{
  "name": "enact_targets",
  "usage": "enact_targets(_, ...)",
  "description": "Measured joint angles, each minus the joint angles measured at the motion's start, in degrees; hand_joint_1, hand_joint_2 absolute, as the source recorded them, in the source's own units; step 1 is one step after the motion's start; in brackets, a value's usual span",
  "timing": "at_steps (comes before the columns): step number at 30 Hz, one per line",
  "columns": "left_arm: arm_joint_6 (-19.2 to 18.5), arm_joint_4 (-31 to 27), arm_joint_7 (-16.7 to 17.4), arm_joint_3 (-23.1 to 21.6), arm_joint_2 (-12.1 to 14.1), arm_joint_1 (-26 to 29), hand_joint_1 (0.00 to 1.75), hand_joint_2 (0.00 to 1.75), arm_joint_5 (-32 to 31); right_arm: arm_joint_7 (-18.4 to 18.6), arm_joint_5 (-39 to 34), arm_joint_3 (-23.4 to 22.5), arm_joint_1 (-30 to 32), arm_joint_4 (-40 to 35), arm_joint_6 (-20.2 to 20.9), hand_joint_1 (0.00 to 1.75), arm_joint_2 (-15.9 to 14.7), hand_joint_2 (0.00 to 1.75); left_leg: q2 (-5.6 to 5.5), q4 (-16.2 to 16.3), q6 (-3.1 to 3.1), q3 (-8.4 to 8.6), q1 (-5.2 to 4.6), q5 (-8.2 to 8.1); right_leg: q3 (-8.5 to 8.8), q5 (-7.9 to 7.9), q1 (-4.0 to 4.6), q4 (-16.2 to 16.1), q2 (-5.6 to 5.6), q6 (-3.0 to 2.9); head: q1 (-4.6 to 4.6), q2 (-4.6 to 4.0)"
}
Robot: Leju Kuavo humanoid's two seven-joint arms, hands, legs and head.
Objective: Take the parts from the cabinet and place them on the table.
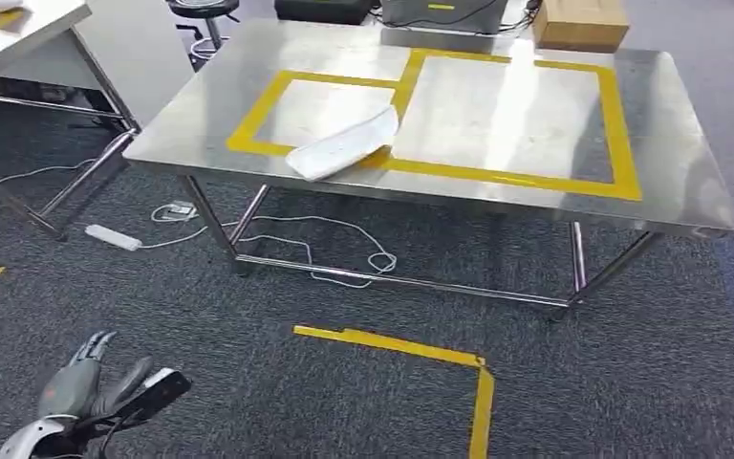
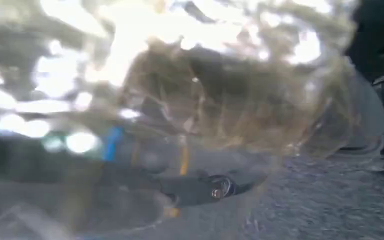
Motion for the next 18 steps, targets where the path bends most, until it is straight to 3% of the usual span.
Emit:
enact_targets(1, 0.4, 0.9, 0.5, -0.6, 0.0, 0.2, 0.0, 0.0, 0.7, 0.0, 0.0, -0.4, 0.3, -0.1, -0.1, 0.0, 0.1, 0.0, 0.07, 0.0, 0.11, -0.59, -0.22, 0.49, -0.53, -0.96, 0.0, 3.5, 0.0, -0.01, 0.04, 0.0)
enact_targets(2, 0.8, 1.9, 1.2, -1.3, 0.0, 0.3, 0.0, 0.0, 1.6, 0.0, 0.0, -0.9, 0.7, -0.3, -0.3, 0.0, 0.2, 0.0, 0.08, 0.1, 0.16, -1.17, -0.41, 0.99, -0.02, -0.1, 0.01, 4.4, 0.0, -0.06, -0.04, 0.0)
enact_targets(3, 1.1, 2.7, 1.7, -1.8, -0.1, 0.3, 0.0, 0.0, 2.5, 0.0, 0.0, -1.4, 1.0, -0.5, -0.5, 0.0, 0.2, 0.0, 0.08, 0.2, 0.14, -1.87, -0.54, 1.49, 1.6, 2.11, 0.05, 3.0, 0.0, -0.23, 0.02, 0.0)
enact_targets(5, 1.8, 4.5, 2.6, -3.4, -0.1, 0.6, 0.0, 0.0, 5.0, 0.0, 0.0, -2.5, 1.6, -0.9, -0.7, 0.0, 0.4, 0.0, 0.05, 0.5, -0.08, -3.33, -0.61, 2.54, 7.68, 6.5, 0.25, -5.2, 0.01, -0.72, 0.0, 0.0)
enact_targets(6, 2.1, 5.3, 3.1, -4.4, -0.1, 0.6, 0.0, 0.0, 6.1, 0.0, 0.0, -3.1, 1.8, -1.2, -0.8, 0.0, 0.5, 0.0, 0.01, 0.8, -0.27, -3.76, -0.62, 3.05, 11.53, 6.2, 0.42, -10.6, 0.06, -1.07, -0.04, 0.0)
enact_targets(7, 2.6, 5.9, 3.5, -5.3, -0.2, 0.9, 0.0, 0.0, 7.0, 0.0, 0.0, -3.7, 2.1, -1.5, -0.8, 0.0, 0.5, 0.0, -0.05, 1.0, -0.59, -4.2, -0.85, 3.35, 14.93, 4.86, 0.71, -15.5, 0.08, -1.15, 0.07, 0.0)
enact_targets(8, 3.2, 6.5, 4.0, -6.1, -0.5, 1.1, 0.0, 0.0, 7.9, 0.0, 0.0, -4.4, 2.4, -1.8, -1.1, 0.0, 0.6, 0.0, 0.02, 1.0, -0.86, -4.35, -0.82, 4.0, 15.47, 4.21, 0.64, -17.1, 0.09, -1.26, -0.04, 0.02)
enact_targets(10, 4.9, 8.2, 4.8, -8.8, -0.8, 1.0, 0.0, 0.0, 11.3, -0.4, 0.0, -5.6, 3.5, -2.5, -1.6, 0.0, 0.8, 0.0, 0.02, 0.7, -1.42, -4.55, -0.54, 5.13, 14.14, 4.76, 0.98, -16.5, 0.11, -1.7, 0.06, 0.0)
enact_targets(11, 5.5, 9.2, 4.8, -10.4, -0.8, 1.0, 0.0, 0.0, 13.6, -0.4, 0.0, -6.2, 4.1, -3.0, -1.8, 0.0, 1.0, 0.0, -0.14, 0.8, -1.76, -4.76, -0.71, 5.62, 13.72, 5.62, 0.68, -16.8, -0.07, -2.05, 0.13, 0.0)
enact_targets(12, 6.0, 10.2, 4.7, -11.9, -0.9, 0.8, 0.0, 0.0, 15.5, -0.4, 0.0, -6.7, 4.4, -3.2, -1.9, 0.0, 1.2, 0.0, -0.19, 1.5, -2.15, -5.14, -0.44, 3.38, 13.07, 6.23, 0.54, -16.8, -0.38, -2.4, 0.15, 0.0)
enact_targets(13, 6.5, 11.3, 4.5, -13.6, -0.9, 0.6, 0.0, 0.0, 17.7, -0.4, 0.0, -7.4, 5.0, -3.5, -2.0, 0.0, 1.3, 0.0, -0.17, 3.5, -2.65, -5.59, -0.24, -0.44, 12.39, 6.85, 0.53, -16.7, -0.42, -3.03, -0.04, 0.0)
enact_targets(15, 7.8, 13.9, 3.3, -17.4, -1.0, -0.5, 0.0, 0.0, 22.8, -0.4, 0.0, -8.9, 6.0, -4.1, -2.2, 0.0, 1.7, 0.0, -0.17, 11.9, -3.49, -6.8, 0.26, -8.13, 10.65, 8.17, 0.62, -16.5, -0.76, -3.11, -0.11, -0.02)
enact_targets(16, 8.0, 15.0, 2.9, -19.2, -1.0, -1.0, 0.0, 0.0, 24.1, -0.4, 0.0, -9.6, 6.4, -4.2, -2.4, 0.0, 1.9, 0.0, -0.17, 15.8, -3.75, -7.05, 0.48, -9.55, 9.58, 8.84, 0.66, -16.2, -0.91, -3.08, -0.13, 0.0)
enact_targets(17, 8.1, 15.8, 2.7, -20.6, -1.0, -1.3, 0.0, 0.0, 24.6, -0.4, 0.0, -9.9, 6.7, -4.3, -2.4, 0.0, 2.0, 0.0, -0.17, 18.1, -3.93, -6.81, 0.66, -8.77, 8.44, 9.44, 0.68, -15.8, -0.95, -3.02, -0.13, 0.0)
enact_targets(18, 8.2, 16.4, 2.6, -21.7, -1.0, -1.6, 0.0, 0.0, 24.8, -0.4, 0.0, -10.4, 6.7, -4.4, -2.4, 0.0, 2.1, 0.0, -0.17, 18.4, -4.07, -5.8, 0.82, -6.56, 7.43, 10.02, 0.68, -15.3, -1.0, -2.9, -0.13, -0.02)
